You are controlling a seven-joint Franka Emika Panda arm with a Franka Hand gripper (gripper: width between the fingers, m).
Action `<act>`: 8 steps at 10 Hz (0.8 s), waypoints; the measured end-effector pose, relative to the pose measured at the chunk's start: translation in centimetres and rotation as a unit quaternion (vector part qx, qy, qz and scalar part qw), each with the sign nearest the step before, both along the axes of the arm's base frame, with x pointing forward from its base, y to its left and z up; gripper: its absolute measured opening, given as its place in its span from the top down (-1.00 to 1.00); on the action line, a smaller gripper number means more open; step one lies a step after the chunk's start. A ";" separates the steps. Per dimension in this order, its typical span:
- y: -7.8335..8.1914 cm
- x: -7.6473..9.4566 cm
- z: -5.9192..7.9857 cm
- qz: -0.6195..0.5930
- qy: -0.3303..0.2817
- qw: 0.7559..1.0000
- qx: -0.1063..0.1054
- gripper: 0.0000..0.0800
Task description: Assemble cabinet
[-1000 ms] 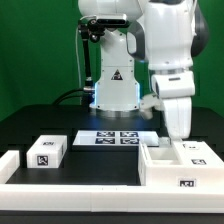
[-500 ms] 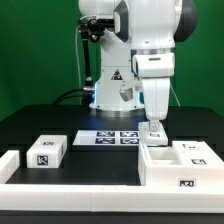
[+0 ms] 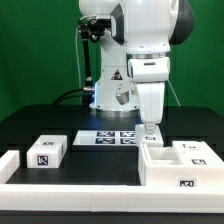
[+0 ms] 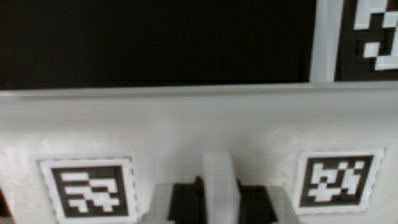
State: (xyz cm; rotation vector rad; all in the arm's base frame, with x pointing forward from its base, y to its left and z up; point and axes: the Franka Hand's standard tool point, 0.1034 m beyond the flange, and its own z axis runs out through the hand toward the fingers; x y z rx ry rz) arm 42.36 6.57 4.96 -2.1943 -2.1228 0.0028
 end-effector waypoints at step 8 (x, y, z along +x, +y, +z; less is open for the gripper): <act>-1.4 0.0 -0.3 -0.008 -0.001 0.998 0.062 0.84</act>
Offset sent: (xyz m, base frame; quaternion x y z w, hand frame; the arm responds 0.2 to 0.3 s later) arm -0.0049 0.0348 0.0101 -0.0172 0.2108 -0.0053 0.9774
